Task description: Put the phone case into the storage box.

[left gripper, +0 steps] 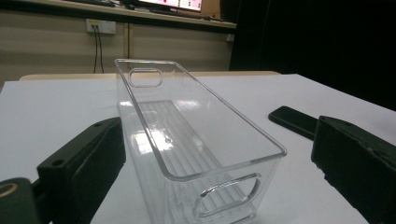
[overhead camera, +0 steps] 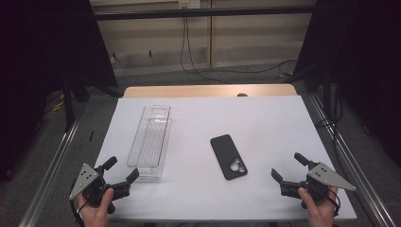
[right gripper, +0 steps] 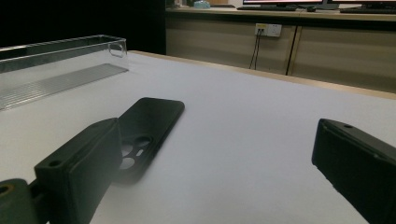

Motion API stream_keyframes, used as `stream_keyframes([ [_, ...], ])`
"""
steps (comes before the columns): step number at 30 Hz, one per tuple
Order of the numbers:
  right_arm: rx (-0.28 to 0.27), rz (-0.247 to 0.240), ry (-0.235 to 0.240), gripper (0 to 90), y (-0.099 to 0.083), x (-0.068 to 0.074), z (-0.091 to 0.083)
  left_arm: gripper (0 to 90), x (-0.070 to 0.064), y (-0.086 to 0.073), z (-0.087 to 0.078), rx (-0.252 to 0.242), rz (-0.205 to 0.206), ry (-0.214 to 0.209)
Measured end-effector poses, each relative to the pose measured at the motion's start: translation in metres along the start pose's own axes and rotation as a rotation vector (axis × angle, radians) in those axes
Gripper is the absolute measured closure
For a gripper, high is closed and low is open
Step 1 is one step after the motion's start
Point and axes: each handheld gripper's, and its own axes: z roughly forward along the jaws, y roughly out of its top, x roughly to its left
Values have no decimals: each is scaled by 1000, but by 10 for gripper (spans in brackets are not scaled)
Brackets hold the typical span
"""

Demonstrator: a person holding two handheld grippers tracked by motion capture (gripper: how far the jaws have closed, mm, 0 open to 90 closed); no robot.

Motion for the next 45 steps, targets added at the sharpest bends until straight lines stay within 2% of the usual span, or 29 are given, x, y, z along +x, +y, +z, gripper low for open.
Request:
stream_keyframes([
  [3,2,0,3,13,0,0,0,30,0,0,0,2,-8,7],
  [9,9,7,1,12,-1,-1,0,31,-2,0,1,19,14,0],
  [11,10,10,0,11,-1,0,1,33,-3,0,0,15,3,-6],
  [14,14,5,15,9,0,1,2,33,-3,0,-2,12,6,-7],
  [17,17,4,8,6,0,1,2,33,-2,0,-3,17,11,-4],
  [19,17,-1,11,4,0,1,2,33,-2,0,-3,16,-5,-18],
  [21,18,11,11,0,0,2,3,32,-2,0,-4,17,6,-16],
  [26,20,4,34,0,0,2,7,32,-2,1,-3,13,-2,-34],
  [35,27,18,57,0,0,6,14,32,-1,1,-3,16,-8,-32],
  [37,31,36,66,0,0,6,16,32,-1,0,-2,17,-4,-30],
  [40,31,36,65,0,1,6,17,32,0,0,-2,20,-1,-28],
  [41,28,33,87,0,2,6,18,32,0,0,-1,20,-1,-24],
  [45,18,24,94,0,8,8,21,32,-1,0,0,21,-1,-24],
])
